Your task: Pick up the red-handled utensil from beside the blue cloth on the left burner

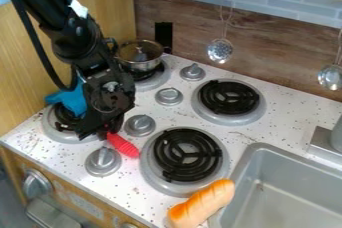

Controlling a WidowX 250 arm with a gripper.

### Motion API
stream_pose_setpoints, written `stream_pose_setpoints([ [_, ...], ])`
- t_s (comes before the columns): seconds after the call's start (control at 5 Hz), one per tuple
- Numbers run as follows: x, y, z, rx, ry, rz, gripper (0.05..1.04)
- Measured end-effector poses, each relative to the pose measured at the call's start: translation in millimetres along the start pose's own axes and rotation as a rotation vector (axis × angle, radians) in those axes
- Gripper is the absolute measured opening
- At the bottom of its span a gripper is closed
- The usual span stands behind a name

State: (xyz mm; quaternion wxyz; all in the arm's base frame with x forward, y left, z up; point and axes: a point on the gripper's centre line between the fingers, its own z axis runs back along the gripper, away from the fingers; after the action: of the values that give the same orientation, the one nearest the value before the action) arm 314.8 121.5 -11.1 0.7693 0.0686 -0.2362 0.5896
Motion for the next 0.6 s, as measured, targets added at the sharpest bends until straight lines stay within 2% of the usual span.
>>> stream_pose_setpoints([
  [0.4, -3.3, -4.9, 4.8, -0.006, 0.047, -0.016, 0.333],
  [0.6, 0.3, -20.4, 17.6, -0.053, 0.082, -0.095, 0.333],
])
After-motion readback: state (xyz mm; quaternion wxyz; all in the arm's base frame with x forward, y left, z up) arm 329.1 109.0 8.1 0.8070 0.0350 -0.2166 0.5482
